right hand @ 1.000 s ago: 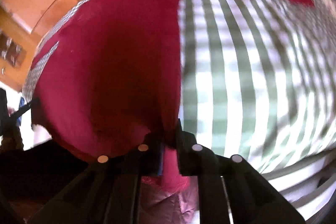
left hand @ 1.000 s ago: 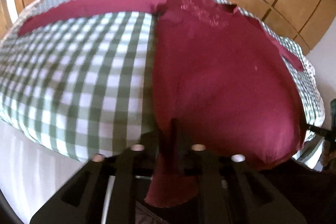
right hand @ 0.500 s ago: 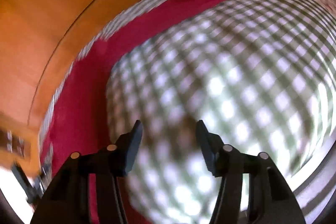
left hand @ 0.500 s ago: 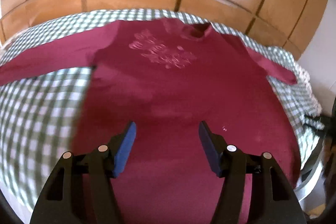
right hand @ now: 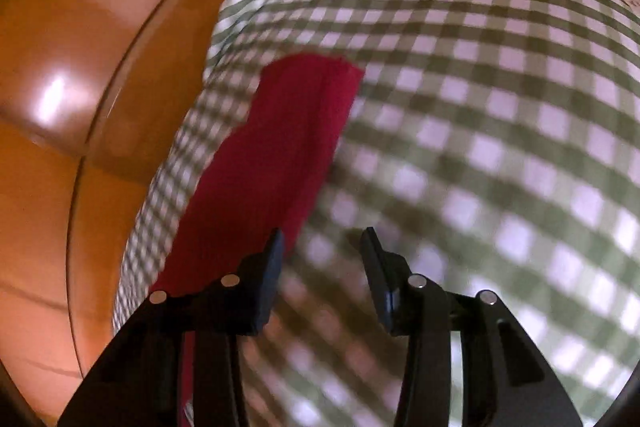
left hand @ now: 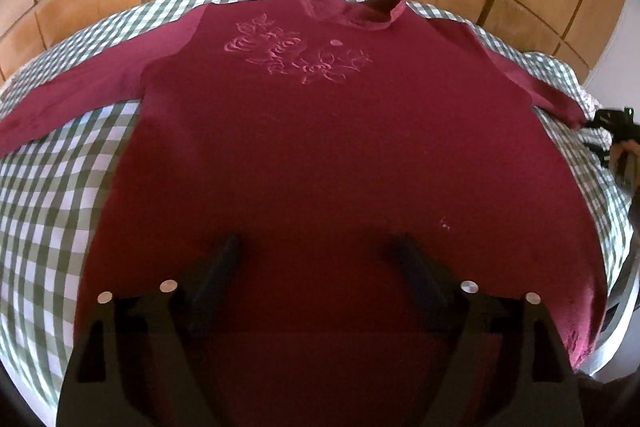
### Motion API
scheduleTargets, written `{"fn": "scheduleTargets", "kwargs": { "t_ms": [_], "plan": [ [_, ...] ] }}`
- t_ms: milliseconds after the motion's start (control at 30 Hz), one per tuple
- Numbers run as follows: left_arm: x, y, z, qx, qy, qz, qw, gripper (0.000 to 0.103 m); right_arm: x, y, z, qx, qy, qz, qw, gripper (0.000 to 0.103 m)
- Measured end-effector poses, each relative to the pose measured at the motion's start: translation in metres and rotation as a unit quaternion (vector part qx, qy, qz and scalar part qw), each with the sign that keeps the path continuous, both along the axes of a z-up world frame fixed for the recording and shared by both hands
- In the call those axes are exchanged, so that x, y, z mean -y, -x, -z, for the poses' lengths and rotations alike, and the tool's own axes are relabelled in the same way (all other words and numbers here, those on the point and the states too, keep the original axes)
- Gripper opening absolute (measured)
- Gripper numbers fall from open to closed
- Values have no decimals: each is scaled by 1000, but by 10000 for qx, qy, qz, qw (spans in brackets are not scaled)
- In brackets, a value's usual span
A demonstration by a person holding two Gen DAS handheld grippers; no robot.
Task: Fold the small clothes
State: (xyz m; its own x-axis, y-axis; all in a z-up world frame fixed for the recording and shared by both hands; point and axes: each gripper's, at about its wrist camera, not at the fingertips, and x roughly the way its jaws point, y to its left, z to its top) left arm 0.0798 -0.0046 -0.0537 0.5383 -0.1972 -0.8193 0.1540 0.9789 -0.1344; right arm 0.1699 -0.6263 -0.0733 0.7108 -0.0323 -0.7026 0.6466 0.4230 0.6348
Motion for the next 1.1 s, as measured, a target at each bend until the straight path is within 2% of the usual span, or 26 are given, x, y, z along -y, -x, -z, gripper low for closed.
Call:
{"fn": "scheduleTargets", "kwargs": {
  "t_ms": [100,133,167,200,267,333,433,533,600,700,800,900,1000,1100],
  "plan": [
    [1,-2,0,-39,5,-32,10000,84,12,-16,-1,-31,67,87,9999,39],
    [1,-2,0,-54,-1,-36,10000,84,18,-12,1,-20,57,50,10000,35],
    [2,-2,1,-63,-7,-44,10000,84,21,-18,2,-33,71,-24,10000,12],
    [2,-2,1,-69,-13,-51,10000,84,21,-19,-4,-112,195,-74,9997,6],
    [2,-3,1,-79,-20,-67,9999,84,15,-5,-24,203,645,-9,9977,5],
    [3,-3,0,-83,-21,-83,9999,84,14,17,-31,393,792,224,9958,5],
    [1,-4,1,-86,14,-65,9999,84,10,30,-14,-60,912,228,9956,5],
    [0,-6,0,-98,28,-29,9999,84,8,32,-3,-191,831,180,9962,5],
    [-2,-7,-2,-130,115,-21,9998,84,3,30,-10,-192,895,134,9957,5],
    [-10,-9,-7,-160,416,-78,9990,84,-13,20,-39,24,1133,-124,9935,5],
    [-19,-12,-14,-139,697,-205,9973,84,-51,3,-79,441,1382,-669,9872,5],
    [-32,-15,-19,-89,959,-345,9948,84,-110,-21,-113,844,1562,-1435,9736,5],
    [-46,-19,-26,-30,1214,-467,9915,84,-189,-47,-137,1206,1615,-2304,9520,5],
    [-56,-22,-35,73,1405,-532,9886,84,-278,-74,-152,1478,1543,-3189,9234,5]
  ]
}}
